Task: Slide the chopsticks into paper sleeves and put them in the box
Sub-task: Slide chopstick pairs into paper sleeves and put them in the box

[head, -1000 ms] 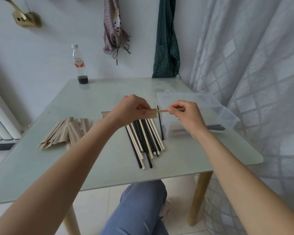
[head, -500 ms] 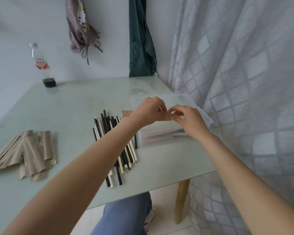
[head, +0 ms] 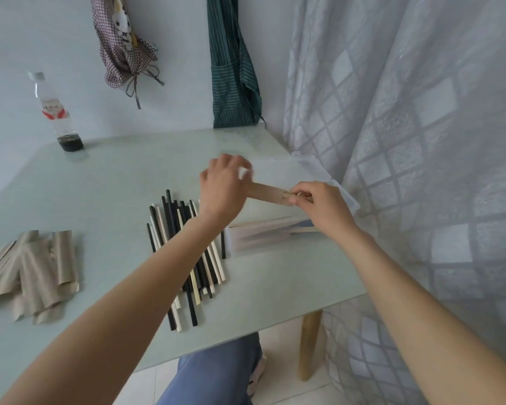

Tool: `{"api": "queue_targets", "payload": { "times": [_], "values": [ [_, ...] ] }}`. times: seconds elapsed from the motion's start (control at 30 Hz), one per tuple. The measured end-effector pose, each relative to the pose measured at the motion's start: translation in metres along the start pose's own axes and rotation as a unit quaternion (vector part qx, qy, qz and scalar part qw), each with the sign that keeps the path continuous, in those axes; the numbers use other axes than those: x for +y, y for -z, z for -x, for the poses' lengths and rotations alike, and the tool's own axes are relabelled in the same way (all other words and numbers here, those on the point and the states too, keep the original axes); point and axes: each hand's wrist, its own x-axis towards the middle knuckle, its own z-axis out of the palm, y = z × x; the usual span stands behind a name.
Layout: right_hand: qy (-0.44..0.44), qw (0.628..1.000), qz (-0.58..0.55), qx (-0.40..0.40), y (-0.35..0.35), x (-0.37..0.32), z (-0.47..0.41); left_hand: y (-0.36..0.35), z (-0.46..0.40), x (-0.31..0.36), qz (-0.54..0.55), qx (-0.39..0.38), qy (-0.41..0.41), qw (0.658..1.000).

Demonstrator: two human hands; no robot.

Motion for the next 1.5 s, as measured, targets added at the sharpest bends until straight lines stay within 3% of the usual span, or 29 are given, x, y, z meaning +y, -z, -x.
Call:
{"api": "queue_targets", "payload": {
  "times": [0.07,0.1,0.2,0.3,0.57,0.73,0.93,1.0,1.07,1.17,1.3,1.5],
  "values": [
    [-0.015,1.000,-0.001,0.000,-0.004,-0.005,0.000,0.004,0.005,-0.022,0.018,0.079,0.070,0.994],
    [-0.021,1.000,0.000,0.000,-0.006,-0.008,0.000,0.006,0.006,-0.032,0.018,0.073,0.111,0.991],
    [-0.025,1.000,-0.002,-0.005,-0.010,-0.016,0.001,0.007,0.014,-0.059,-0.056,-0.069,0.212,0.973],
    [-0.022,1.000,-0.006,-0.001,-0.012,-0.023,0.001,0.003,0.022,-0.081,-0.129,-0.176,0.245,0.945],
    [-0.019,1.000,-0.020,0.003,-0.012,-0.031,0.001,0.004,0.015,-0.098,-0.095,-0.195,0.279,0.935],
    [-0.018,0.999,-0.027,-0.007,-0.015,-0.033,0.003,0.012,0.014,-0.104,-0.036,-0.217,0.343,0.913],
    [-0.043,0.998,-0.054,-0.013,-0.022,-0.042,0.001,0.021,0.006,-0.083,0.194,-0.142,0.387,0.890],
    [-0.065,0.994,-0.087,-0.027,-0.023,-0.048,0.001,0.026,0.007,-0.065,0.192,-0.123,0.357,0.906],
    [-0.099,0.983,-0.153,-0.037,-0.023,-0.054,0.002,0.032,0.013,-0.050,0.104,-0.104,0.273,0.951],
    [-0.160,0.945,-0.286,-0.015,-0.022,-0.062,0.005,0.043,0.030,-0.031,0.084,-0.045,0.168,0.981],
    [-0.203,0.890,-0.409,-0.004,-0.018,-0.075,0.010,0.050,0.047,-0.013,0.106,-0.022,0.068,0.992],
    [-0.202,0.857,-0.475,-0.004,-0.018,-0.086,0.014,0.051,0.050,-0.007,0.113,-0.091,0.043,0.988]
  ]
}}
